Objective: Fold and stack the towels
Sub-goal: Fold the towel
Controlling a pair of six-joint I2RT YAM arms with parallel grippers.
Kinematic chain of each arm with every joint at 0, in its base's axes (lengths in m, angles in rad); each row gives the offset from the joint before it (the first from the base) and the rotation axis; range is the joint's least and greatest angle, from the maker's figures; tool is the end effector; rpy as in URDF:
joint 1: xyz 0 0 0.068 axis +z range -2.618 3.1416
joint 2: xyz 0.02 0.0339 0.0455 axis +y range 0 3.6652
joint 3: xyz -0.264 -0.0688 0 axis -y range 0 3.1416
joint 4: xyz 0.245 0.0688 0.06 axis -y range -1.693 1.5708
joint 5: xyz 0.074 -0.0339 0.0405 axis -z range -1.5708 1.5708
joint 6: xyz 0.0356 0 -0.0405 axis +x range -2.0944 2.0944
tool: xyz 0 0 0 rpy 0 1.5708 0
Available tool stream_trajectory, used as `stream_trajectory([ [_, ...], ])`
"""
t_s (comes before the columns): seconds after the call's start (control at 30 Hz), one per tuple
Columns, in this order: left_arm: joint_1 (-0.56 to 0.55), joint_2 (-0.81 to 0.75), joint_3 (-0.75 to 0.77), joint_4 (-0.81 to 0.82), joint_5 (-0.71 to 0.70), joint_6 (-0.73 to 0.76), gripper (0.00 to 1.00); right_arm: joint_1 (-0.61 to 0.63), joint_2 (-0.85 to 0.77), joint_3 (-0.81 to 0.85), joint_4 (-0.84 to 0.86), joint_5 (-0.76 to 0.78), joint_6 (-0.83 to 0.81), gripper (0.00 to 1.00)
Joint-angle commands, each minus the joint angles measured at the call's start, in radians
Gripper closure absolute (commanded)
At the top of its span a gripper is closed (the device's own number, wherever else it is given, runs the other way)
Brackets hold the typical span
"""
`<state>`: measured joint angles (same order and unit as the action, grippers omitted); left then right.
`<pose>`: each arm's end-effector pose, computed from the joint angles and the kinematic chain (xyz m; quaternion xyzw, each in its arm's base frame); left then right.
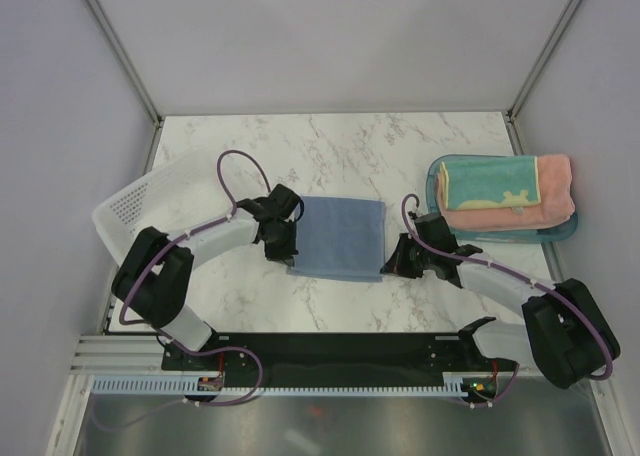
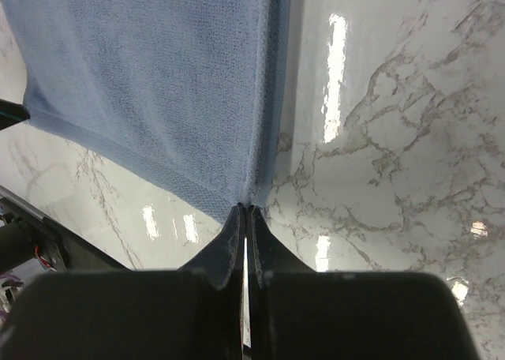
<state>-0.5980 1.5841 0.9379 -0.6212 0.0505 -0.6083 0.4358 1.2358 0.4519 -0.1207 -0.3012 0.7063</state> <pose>0.2370 -0.1636 0.1733 -0.0013 0.9882 -0.1062 0.1103 0.1912 0.1007 0.1474 0.0774 0.9324 0.2940 0.1953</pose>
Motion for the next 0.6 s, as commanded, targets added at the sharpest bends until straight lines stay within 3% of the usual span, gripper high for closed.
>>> stream_trajectory([
  [0.0,-0.008,-0.016,0.073,-0.038,-0.035,-0.001,0.98,-0.002,-0.032,0.044,-0.022,0.001,-0.018,1.0],
  [0.3,-0.008,-0.067,0.096,-0.124,-0.127,0.013,0.98,-0.002,-0.059,0.085,-0.051,-0.067,0.01,1.0],
  [0.57,-0.009,-0.056,-0.031,-0.054,-0.1,0.002,0.98,0.0,-0.09,-0.065,0.049,-0.101,0.073,1.0],
])
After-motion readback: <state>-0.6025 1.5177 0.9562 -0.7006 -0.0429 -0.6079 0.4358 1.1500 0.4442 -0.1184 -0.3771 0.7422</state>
